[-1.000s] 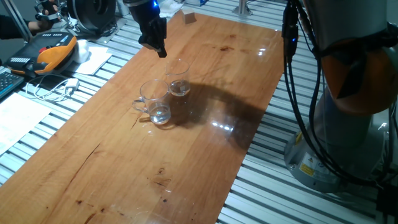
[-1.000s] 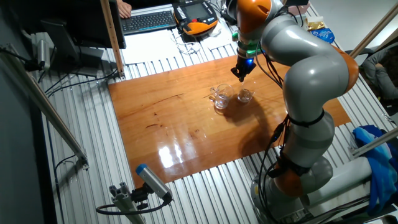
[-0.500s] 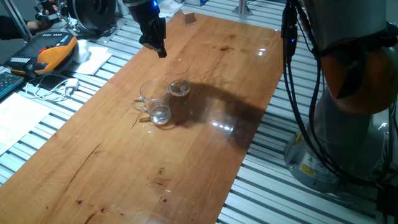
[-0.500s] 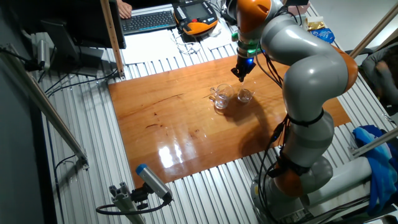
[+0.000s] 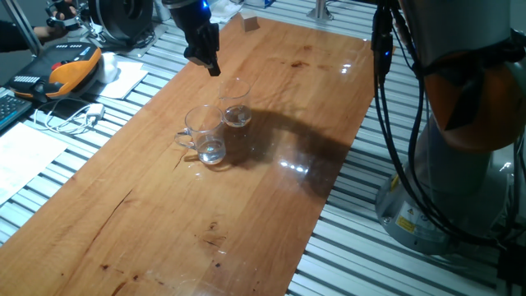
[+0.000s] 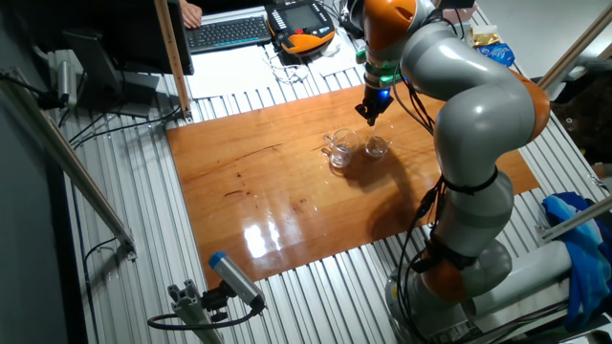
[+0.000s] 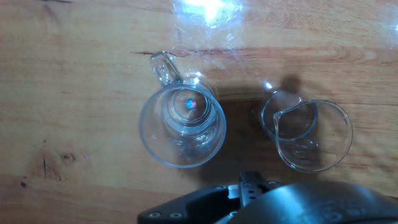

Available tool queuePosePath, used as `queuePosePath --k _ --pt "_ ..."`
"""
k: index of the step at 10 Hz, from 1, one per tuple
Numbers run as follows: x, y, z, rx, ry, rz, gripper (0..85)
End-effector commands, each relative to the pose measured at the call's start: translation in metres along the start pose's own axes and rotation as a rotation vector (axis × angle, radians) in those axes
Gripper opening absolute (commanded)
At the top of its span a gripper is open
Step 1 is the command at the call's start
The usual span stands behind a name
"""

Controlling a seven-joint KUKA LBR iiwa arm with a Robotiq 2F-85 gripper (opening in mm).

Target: Pour the water from one cup into another empty cup

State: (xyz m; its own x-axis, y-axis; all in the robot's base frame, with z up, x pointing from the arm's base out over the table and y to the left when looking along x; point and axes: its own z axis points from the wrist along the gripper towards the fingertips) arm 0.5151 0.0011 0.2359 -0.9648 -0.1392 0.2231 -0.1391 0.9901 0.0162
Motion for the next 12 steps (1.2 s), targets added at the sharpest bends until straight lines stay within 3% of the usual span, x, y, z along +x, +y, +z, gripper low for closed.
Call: queuePosePath --k 1,5,6,7,8,10,12 --pt "0.0000 -0.0001 0.0000 0.000 0.000 0.000 0.0" --pt "0.0000 -0.0001 0.0000 0.000 0.002 0.000 0.0" --pt "0.0000 -0.0001 0.0000 -0.019 0.004 -0.001 0.0" --pt "0.0000 -0.0001 0.0000 -0.059 0.006 0.003 0.0" --pt "0.0000 -0.0001 0.0000 -0.066 0.015 0.010 0.0" --pt "0.0000 -0.0001 0.0000 -0.091 -0.033 0.038 0.0" --pt "0.0000 -0.0001 0.0000 -0.166 0.001 0.034 0.0"
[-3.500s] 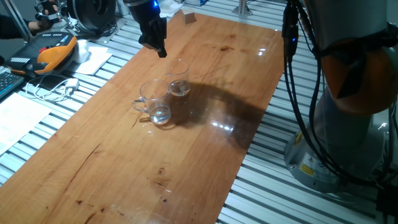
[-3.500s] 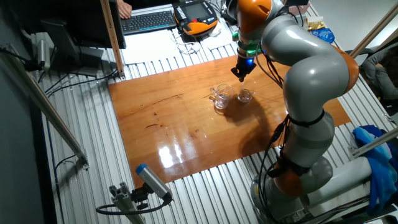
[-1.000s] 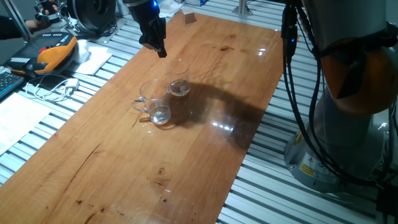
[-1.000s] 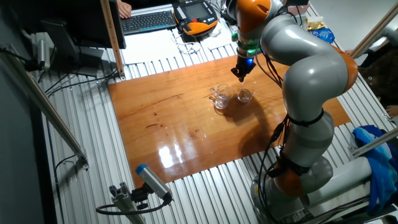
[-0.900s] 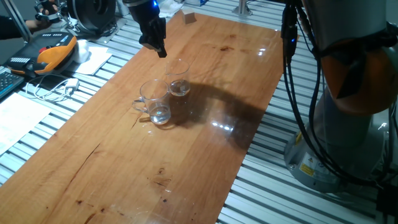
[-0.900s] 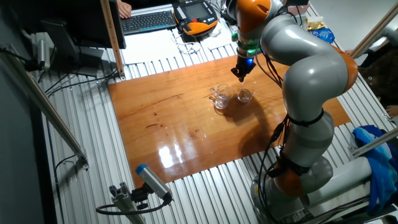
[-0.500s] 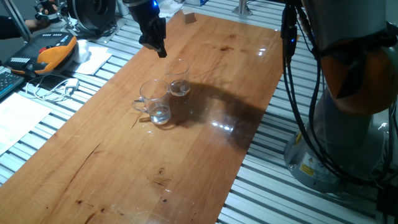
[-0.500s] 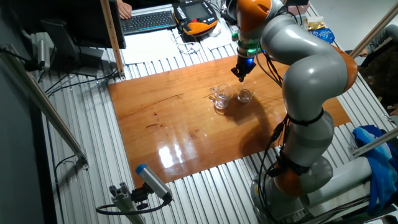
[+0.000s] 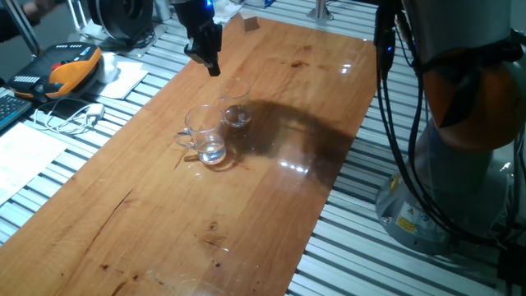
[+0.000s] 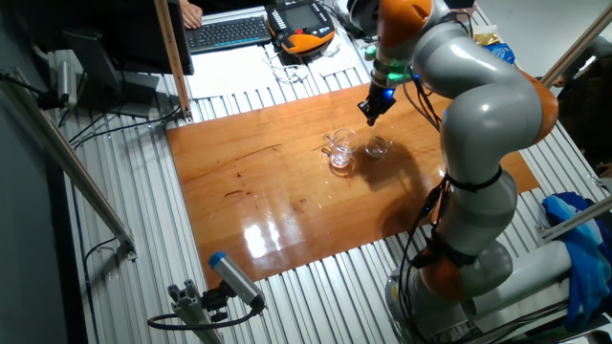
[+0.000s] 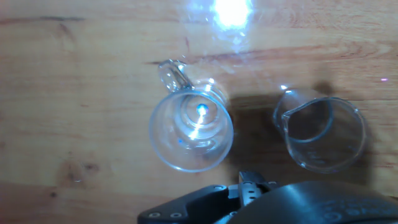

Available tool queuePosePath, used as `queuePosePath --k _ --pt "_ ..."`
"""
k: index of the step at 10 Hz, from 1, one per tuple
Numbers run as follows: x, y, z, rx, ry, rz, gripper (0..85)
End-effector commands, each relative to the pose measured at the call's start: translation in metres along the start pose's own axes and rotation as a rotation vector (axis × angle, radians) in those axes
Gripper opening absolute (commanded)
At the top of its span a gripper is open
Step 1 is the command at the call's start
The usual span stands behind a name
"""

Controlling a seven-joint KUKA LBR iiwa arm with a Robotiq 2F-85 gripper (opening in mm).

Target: Pour the water from one cup into another empty cup

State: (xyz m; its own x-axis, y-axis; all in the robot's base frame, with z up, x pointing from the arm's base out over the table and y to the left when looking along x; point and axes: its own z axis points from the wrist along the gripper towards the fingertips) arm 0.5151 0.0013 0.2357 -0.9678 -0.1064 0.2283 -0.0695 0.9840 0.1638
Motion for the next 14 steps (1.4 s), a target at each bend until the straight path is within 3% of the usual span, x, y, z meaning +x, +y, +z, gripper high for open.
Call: queuePosePath --k 1,2,3,4,6,7,8,9,13,14 --pt "0.000 0.000 0.000 0.004 -0.006 0.004 0.0" --pt "0.000 0.000 0.000 0.055 -0.026 0.007 0.0" --pt "0.000 0.000 0.000 0.069 -0.031 0.025 0.0" --pt "0.000 0.000 0.000 0.062 -0.051 0.040 0.0" --pt "0.000 0.000 0.000 0.052 -0.056 0.091 0.0" --pt "0.000 0.000 0.000 0.062 -0.068 0.108 17.0" --pt "0.000 0.000 0.000 0.057 -0.071 0.127 17.0" --pt "0.000 0.000 0.000 0.051 -0.069 0.141 34.0" --pt "0.000 0.022 0.010 0.058 -0.079 0.189 34.0" --pt "-0.001 0.027 0.012 0.048 -0.082 0.204 34.0"
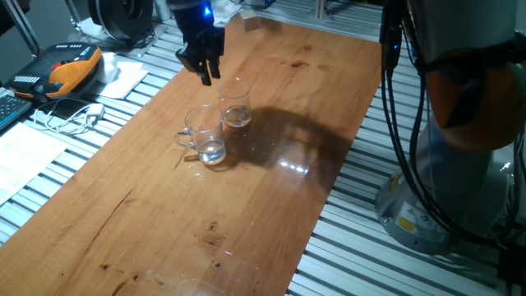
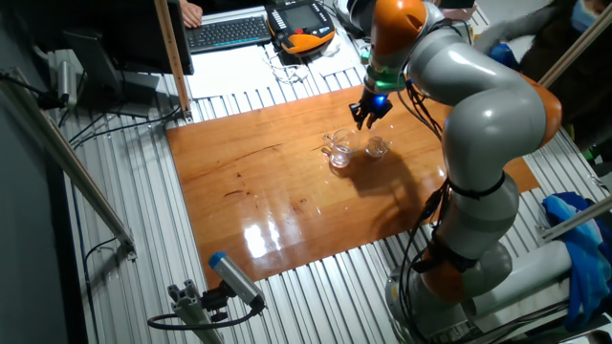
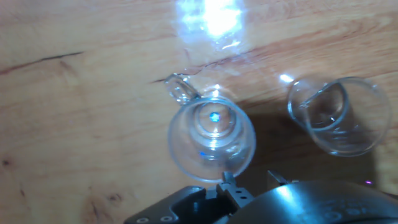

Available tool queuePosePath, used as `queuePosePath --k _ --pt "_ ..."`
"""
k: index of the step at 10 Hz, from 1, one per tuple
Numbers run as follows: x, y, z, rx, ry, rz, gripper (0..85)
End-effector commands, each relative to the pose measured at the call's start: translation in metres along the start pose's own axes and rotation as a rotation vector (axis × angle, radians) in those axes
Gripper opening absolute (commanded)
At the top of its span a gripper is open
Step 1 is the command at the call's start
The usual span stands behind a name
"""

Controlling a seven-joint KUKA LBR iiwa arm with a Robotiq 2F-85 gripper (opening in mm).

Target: Pour the water from one cup into another empty cup

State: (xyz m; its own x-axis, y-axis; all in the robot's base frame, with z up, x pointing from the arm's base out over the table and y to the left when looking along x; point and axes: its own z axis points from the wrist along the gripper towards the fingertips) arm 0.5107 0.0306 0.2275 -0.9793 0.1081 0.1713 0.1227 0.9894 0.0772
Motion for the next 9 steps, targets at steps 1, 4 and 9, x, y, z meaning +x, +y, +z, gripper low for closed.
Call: queuePosePath --k 1,4,9 --pt "0.001 0.005 0.004 -0.007 -0.012 0.012 34.0" --pt "0.001 0.028 0.019 -0.024 -0.034 0.062 34.0" --pt "-0.006 0.053 0.049 -0.015 -0.125 0.128 51.0"
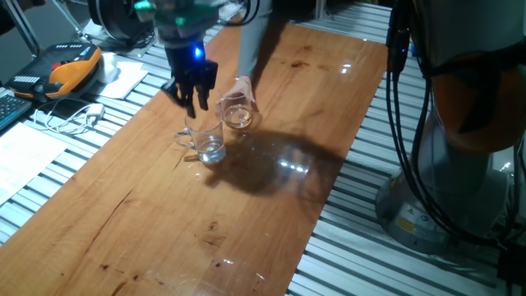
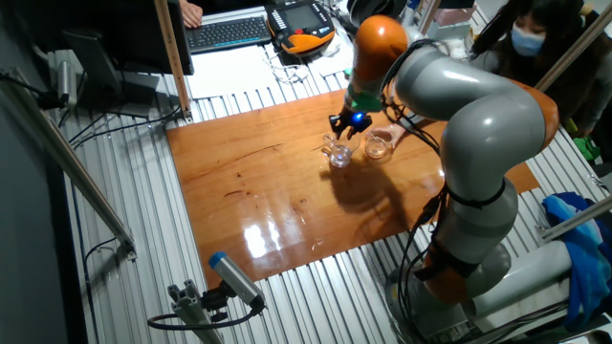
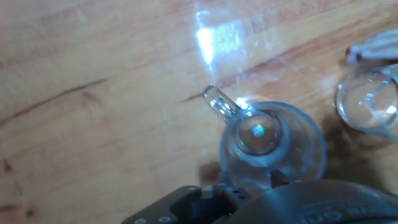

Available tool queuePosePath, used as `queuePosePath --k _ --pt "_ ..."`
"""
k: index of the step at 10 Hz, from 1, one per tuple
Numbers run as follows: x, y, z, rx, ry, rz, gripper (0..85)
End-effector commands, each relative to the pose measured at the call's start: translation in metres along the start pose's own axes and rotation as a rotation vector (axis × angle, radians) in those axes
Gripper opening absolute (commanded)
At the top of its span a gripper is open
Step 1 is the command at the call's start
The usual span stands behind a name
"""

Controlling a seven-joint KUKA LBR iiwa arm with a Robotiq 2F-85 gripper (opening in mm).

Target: Pour the water from one cup into another empty cup

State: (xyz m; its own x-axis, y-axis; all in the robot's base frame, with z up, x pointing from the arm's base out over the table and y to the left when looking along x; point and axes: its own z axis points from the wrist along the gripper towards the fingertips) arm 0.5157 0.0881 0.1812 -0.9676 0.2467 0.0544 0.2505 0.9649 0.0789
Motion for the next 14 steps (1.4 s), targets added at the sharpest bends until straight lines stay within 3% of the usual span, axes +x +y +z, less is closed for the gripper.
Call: queuePosePath --k 1,3,7,13,14 --pt "0.000 0.002 0.005 -0.004 -0.014 0.005 51.0" --pt "0.001 0.009 0.018 0.004 -0.043 0.010 51.0" --pt "0.004 0.015 0.032 0.002 -0.057 0.010 51.0" --pt "-0.007 0.011 0.044 0.005 -0.072 -0.044 51.0" --pt "-0.008 0.011 0.044 0.006 -0.073 -0.052 34.0"
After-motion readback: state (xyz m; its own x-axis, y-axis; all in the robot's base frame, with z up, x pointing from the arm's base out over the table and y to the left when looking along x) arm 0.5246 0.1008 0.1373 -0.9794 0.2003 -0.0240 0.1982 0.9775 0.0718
